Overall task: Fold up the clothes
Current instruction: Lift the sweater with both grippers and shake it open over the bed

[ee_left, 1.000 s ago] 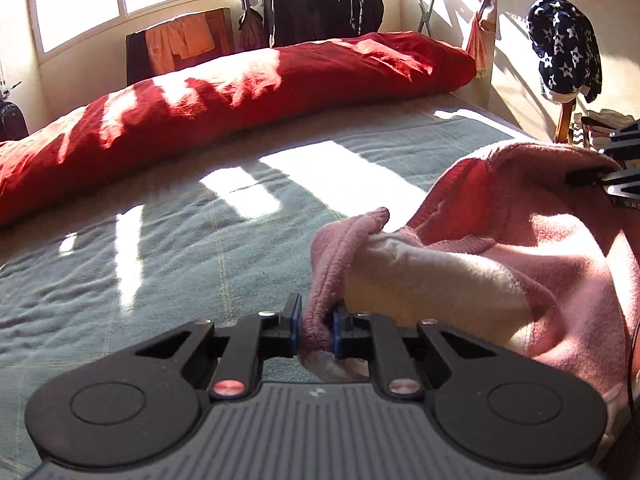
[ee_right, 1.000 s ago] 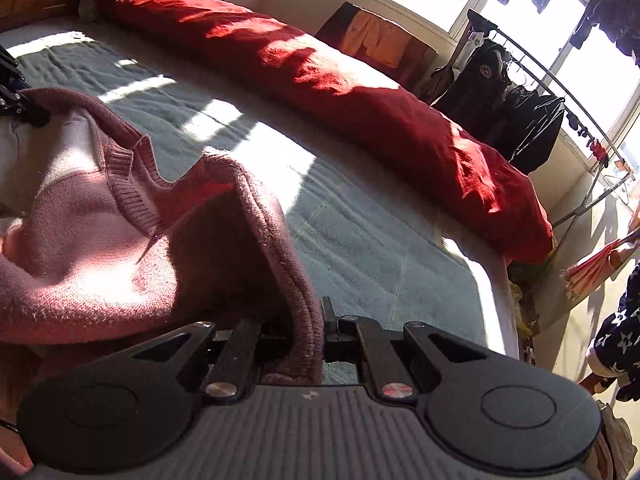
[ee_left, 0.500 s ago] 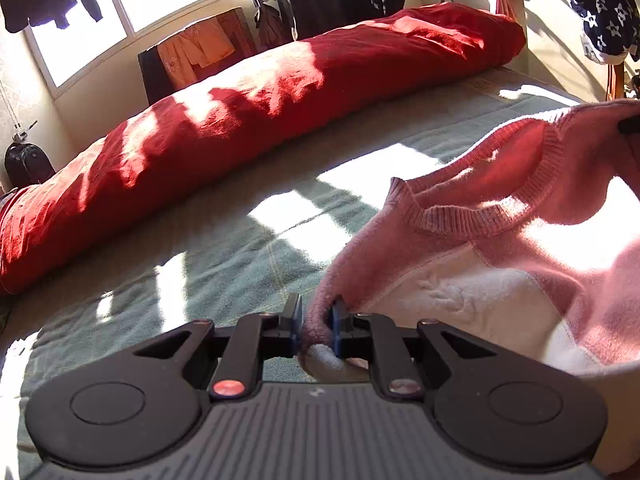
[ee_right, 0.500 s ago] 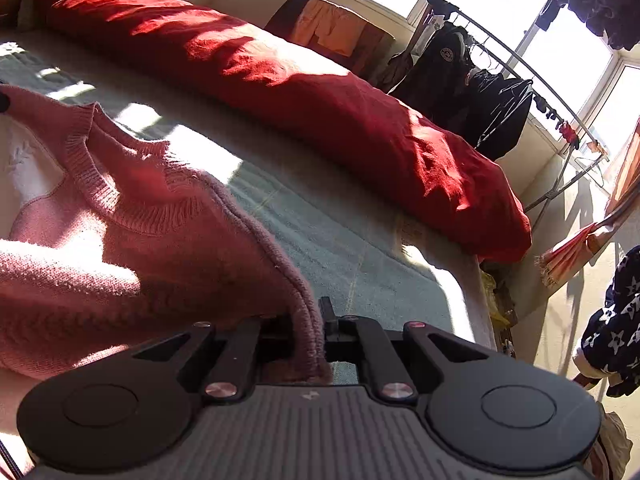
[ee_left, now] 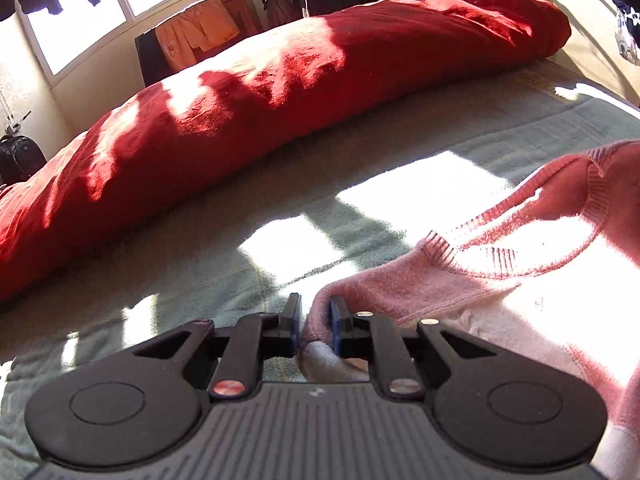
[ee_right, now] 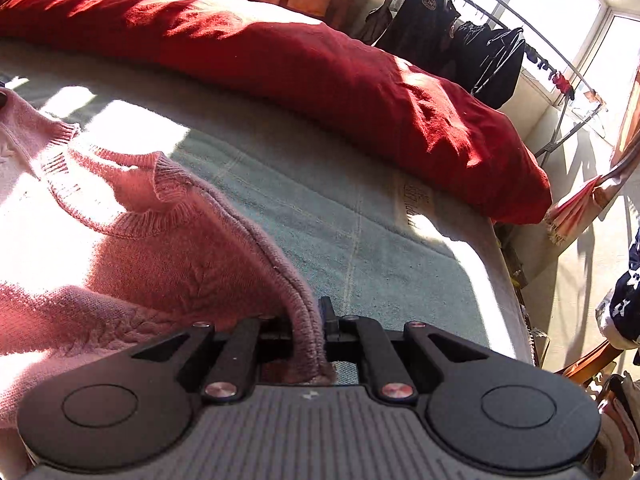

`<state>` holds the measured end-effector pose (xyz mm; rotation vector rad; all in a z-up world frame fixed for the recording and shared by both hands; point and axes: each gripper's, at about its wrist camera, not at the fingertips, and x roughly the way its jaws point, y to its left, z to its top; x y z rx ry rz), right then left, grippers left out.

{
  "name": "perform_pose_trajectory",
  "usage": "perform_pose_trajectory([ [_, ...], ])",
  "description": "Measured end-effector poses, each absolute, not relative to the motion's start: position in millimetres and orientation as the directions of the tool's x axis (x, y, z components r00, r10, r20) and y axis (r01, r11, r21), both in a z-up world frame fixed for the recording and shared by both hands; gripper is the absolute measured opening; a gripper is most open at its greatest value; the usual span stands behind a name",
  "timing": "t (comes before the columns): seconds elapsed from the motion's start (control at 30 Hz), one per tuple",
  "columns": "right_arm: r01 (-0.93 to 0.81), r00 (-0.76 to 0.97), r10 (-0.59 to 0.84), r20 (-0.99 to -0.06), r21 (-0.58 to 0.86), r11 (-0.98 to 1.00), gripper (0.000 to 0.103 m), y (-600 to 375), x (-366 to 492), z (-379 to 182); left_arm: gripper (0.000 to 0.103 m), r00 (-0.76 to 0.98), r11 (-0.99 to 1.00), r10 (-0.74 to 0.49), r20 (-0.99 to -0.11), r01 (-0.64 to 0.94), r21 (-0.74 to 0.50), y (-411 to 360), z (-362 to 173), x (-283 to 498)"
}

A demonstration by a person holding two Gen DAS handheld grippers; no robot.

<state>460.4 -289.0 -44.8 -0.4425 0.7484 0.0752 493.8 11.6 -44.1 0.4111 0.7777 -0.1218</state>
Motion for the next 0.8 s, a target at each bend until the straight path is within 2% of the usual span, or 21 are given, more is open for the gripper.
perform_pose_trajectory([
  [0.17, -0.214, 0.711, -0.085, -0.698, -0.329, 0.92, 0.01, -294, 464, -55, 0.013, 0.693, 0.924, 0.05, -0.719, 0.242, 0.297, 11, -63, 512],
  [0.23, -0.21, 0.702, -0.082, -0.708, -0.316, 0.925, 0.018, -296, 465, -58, 0.014, 0.684, 0.929, 0.045, -0.728, 0.239, 0.282, 13, -67, 512],
  [0.27, -0.208, 0.697, -0.081, -0.713, -0.309, 0.928, 0.025, -297, 465, -60, 0.015, 0.682, 0.93, 0.04, -0.731, 0.241, 0.276, 13, -66, 510],
  [0.3, -0.206, 0.692, -0.08, -0.718, -0.303, 0.93, 0.029, -298, 466, -62, 0.02, 0.679, 0.932, 0.036, -0.733, 0.243, 0.27, 14, -64, 508],
  [0.43, -0.196, 0.687, -0.043, -0.725, -0.243, 0.95, 0.031, -306, 458, -49, 0.027, 0.673, 0.935, 0.0, -0.739, 0.262, 0.238, 16, -47, 493],
  [0.57, -0.209, 0.696, 0.003, -0.718, -0.198, 0.958, 0.038, -310, 433, -24, 0.039, 0.683, 0.928, -0.031, -0.73, 0.291, 0.233, 15, -25, 464],
  [0.7, -0.233, 0.708, 0.047, -0.705, -0.171, 0.957, 0.044, -312, 402, 2, 0.042, 0.683, 0.913, -0.069, -0.727, 0.337, 0.23, 13, -8, 425],
  [0.8, -0.262, 0.708, 0.073, -0.702, -0.166, 0.951, 0.044, -307, 371, 14, 0.045, 0.663, 0.905, -0.111, -0.74, 0.375, 0.201, 13, -2, 391],
])
